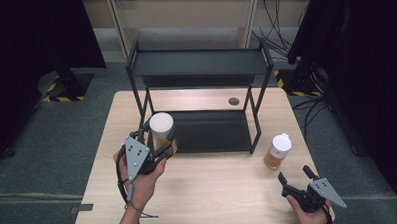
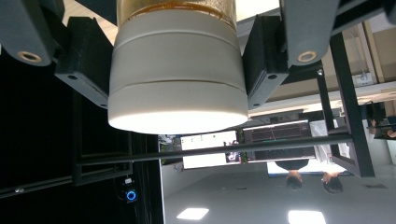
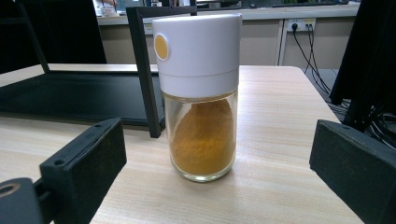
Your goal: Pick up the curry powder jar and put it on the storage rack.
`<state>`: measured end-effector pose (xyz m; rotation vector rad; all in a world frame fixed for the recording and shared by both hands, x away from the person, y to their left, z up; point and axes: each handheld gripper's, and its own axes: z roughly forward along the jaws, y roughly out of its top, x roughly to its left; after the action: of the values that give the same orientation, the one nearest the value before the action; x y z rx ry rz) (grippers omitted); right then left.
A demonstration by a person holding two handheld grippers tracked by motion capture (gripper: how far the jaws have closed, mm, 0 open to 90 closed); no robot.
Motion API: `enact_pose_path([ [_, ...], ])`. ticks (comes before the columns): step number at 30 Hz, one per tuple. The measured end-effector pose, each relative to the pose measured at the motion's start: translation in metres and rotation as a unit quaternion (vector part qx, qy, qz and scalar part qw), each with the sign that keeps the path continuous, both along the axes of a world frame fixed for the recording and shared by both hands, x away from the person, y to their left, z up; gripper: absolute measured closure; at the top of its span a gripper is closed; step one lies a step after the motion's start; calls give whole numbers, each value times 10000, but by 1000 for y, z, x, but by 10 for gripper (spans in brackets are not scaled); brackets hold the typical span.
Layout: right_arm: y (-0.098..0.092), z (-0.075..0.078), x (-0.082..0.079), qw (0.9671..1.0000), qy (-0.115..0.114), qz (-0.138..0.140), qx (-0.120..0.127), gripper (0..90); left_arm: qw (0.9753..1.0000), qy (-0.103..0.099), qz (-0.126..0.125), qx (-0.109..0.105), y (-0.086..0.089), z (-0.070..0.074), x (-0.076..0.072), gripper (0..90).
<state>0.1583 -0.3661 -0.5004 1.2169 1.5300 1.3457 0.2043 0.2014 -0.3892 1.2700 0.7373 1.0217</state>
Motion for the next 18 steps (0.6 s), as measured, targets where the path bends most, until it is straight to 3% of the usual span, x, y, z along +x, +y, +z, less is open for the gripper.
enact_pose_path([
  [18,0,0,0,10000,-8,1,-11,41,9996,-167,193,-92,0,22,9,334],
])
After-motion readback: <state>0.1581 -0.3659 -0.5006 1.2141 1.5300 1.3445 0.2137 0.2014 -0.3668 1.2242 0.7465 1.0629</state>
